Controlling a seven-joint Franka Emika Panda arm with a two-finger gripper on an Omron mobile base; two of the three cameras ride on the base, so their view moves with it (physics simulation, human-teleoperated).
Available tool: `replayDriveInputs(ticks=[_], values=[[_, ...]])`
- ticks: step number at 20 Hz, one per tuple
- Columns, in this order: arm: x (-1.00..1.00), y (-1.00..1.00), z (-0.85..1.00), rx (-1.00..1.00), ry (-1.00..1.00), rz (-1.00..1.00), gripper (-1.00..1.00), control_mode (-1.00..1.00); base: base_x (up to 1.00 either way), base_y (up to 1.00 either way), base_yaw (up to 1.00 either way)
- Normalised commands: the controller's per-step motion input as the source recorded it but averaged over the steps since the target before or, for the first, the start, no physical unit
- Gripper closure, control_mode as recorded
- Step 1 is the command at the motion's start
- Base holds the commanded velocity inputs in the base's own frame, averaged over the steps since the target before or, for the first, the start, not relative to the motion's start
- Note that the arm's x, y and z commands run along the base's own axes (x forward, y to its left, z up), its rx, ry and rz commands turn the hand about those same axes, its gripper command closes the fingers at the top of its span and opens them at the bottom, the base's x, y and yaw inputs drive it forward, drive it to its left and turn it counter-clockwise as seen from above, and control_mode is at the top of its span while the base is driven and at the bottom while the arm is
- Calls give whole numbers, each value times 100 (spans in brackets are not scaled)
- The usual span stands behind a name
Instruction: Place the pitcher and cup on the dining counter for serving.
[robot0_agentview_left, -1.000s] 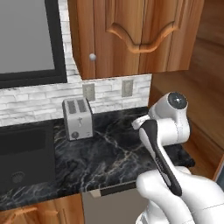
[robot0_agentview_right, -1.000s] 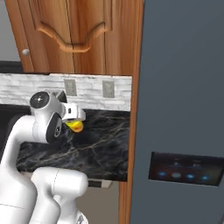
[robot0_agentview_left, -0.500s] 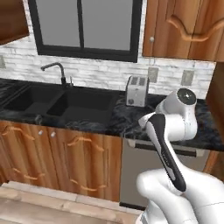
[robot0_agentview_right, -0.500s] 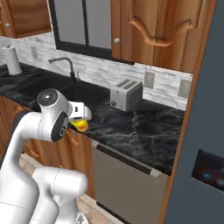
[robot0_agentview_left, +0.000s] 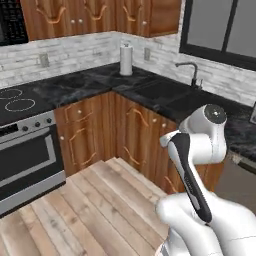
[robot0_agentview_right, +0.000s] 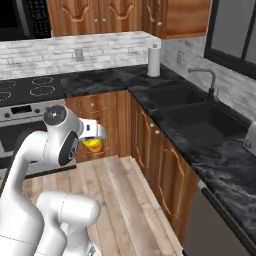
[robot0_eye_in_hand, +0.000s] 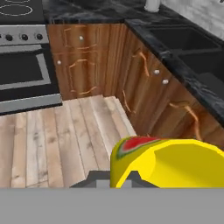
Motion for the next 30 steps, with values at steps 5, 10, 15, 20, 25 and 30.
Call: replayDriveInputs(ticks=[5, 10, 15, 20, 25, 30], values=[[0, 0, 0, 0, 0, 0, 100, 100, -26, 16, 100], [0, 0, 0, 0, 0, 0, 100, 100, -9, 18, 100], [0, 0, 0, 0, 0, 0, 100, 100, -4, 22, 100], [0, 0, 0, 0, 0, 0, 100, 100, 0, 18, 100], [0, 0, 0, 0, 0, 0, 100, 100, 1, 23, 97], [0, 0, 0, 0, 0, 0, 100, 100, 71, 33, 65]])
